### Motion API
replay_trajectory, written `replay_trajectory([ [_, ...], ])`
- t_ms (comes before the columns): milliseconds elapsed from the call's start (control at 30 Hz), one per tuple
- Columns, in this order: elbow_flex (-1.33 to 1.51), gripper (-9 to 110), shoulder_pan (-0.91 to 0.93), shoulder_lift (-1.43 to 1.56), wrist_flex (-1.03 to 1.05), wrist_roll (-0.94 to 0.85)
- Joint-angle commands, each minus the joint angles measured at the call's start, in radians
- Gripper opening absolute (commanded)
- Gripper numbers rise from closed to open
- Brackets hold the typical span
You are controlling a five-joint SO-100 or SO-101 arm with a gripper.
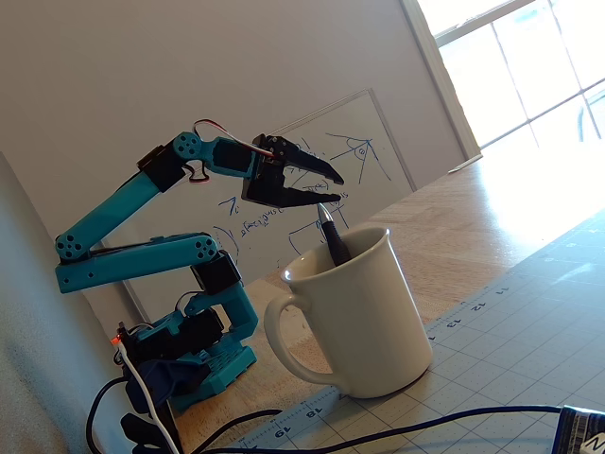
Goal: Grasp a pen and put it in a mug.
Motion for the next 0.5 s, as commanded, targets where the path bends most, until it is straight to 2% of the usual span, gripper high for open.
replay_trajectory([
  [0, -0.006, 6, -0.037, 0.098, 0.109, 0.011],
  [233, 0.012, 6, -0.054, 0.225, 0.322, 0.011],
  [467, 0.184, 6, -0.118, 0.337, 0.328, 0.011],
])
